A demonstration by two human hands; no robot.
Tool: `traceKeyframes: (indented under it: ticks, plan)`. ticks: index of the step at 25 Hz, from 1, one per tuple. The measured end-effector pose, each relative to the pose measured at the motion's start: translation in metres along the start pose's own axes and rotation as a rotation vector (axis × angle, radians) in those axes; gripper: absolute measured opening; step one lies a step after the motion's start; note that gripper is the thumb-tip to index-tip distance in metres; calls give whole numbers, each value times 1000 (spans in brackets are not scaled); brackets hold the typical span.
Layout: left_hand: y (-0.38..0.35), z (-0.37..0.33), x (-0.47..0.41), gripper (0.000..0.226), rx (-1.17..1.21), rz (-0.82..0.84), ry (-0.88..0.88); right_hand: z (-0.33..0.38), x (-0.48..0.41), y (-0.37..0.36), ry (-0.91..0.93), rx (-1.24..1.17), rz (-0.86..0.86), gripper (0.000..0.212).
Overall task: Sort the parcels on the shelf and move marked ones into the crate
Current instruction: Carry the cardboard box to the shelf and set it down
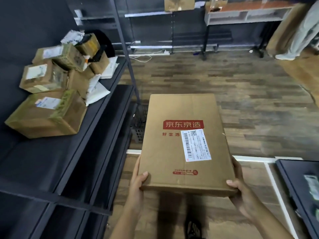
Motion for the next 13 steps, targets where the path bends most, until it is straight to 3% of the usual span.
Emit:
traceKeyframes:
  ticks: [13]
  plan:
    - [1, 1, -108, 77, 36, -239, -4, 62, -154, -46, -156, 116, 161, 62]
Point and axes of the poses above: each hand's wrist, its own x-axis away from the middle knuckle, its own y-axis out of the back of the hand, z = x × y, the point moved 7 cm from there along -x, towards the middle knuckle, and after that the axes turned 11 degrees about -y, right-handed, at the moved point
